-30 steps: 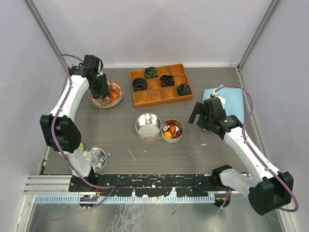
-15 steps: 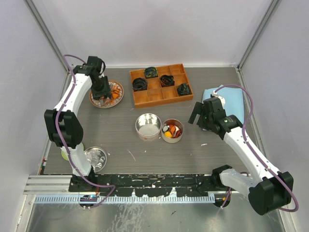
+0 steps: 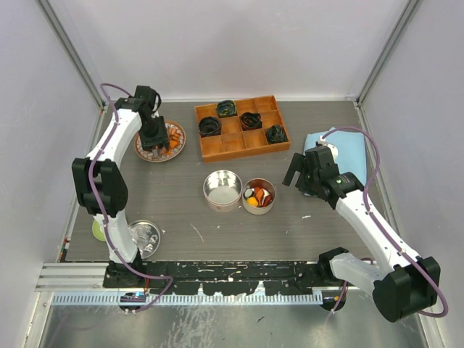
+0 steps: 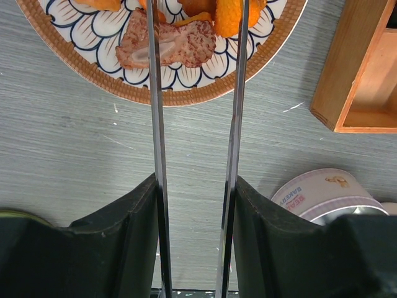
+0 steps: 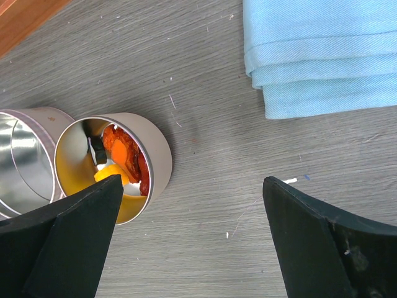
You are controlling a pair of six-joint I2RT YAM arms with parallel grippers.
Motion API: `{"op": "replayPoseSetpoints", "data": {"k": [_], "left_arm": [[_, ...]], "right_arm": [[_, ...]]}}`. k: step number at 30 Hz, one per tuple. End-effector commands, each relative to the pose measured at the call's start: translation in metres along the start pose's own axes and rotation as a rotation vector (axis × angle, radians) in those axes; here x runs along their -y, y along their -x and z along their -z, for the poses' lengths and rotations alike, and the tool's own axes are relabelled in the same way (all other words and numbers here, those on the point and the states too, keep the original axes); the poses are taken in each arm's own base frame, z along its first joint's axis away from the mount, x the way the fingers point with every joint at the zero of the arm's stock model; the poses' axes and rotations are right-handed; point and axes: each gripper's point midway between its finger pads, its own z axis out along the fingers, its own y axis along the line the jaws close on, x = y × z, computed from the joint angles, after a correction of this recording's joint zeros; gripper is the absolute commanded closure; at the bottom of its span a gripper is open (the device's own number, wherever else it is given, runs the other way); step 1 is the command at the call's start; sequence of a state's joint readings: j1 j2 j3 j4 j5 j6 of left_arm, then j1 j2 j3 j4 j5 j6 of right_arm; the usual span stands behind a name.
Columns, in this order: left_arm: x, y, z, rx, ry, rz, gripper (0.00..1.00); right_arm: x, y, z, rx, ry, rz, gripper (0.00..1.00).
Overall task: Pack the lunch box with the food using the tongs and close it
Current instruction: Pick up the fake food from the plate.
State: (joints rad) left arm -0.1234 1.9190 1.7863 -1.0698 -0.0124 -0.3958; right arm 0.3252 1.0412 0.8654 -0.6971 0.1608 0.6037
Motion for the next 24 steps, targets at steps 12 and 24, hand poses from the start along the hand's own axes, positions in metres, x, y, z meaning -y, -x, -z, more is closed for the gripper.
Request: {"op": "replayPoseSetpoints", "data": {"k": [12, 24], "left_arm": [[0.006, 0.026, 0.006, 0.073, -0.027, -0.004, 0.61], [0.005, 0.019, 0.004, 0.043, -0.022, -0.009, 0.61]], "right_arm": [[-0.007, 0.018, 0.002, 0.053, 0.012, -0.006, 0.0], [-0.007, 0.017, 0.002, 0.053, 0.014, -0.007, 0.0]]}}
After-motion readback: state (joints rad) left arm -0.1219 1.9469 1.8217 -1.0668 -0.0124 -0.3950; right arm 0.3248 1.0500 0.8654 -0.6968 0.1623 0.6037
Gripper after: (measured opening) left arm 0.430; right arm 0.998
